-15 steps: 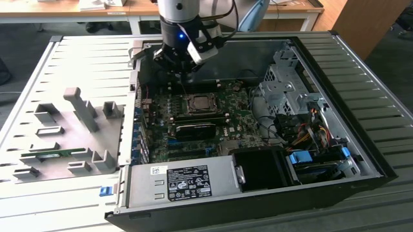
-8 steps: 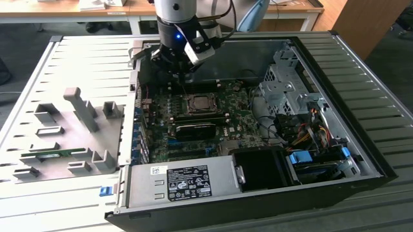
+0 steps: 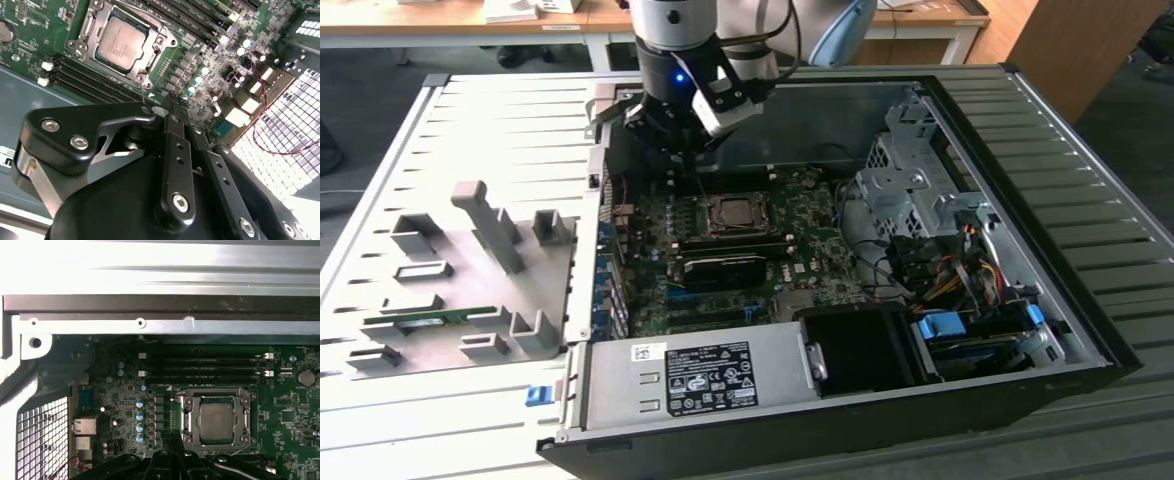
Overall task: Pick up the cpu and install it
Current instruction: 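Install the first cpu locking lever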
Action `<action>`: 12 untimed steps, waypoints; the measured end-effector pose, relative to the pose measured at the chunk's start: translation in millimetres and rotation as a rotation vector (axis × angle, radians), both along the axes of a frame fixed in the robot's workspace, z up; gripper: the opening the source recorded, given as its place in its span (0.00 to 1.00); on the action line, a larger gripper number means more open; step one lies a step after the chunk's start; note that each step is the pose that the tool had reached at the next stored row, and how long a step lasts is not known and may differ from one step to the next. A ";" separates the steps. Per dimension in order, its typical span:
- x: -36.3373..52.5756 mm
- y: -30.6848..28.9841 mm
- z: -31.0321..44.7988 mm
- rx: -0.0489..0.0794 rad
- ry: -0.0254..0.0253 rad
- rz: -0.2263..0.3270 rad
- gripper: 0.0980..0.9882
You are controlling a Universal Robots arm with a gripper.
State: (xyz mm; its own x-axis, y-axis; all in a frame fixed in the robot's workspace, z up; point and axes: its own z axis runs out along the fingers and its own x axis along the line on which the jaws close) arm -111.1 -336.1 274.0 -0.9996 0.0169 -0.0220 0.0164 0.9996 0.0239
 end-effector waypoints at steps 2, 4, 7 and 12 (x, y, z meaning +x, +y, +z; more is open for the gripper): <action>-1.9 1.6 -0.9 0.000 0.0001 0.000 0.01; -3.3 3.0 -2.7 0.000 0.0000 0.000 0.01; -4.1 5.3 -7.8 0.000 -0.0001 0.000 0.01; -5.6 10.2 -13.6 0.000 0.0000 0.000 0.01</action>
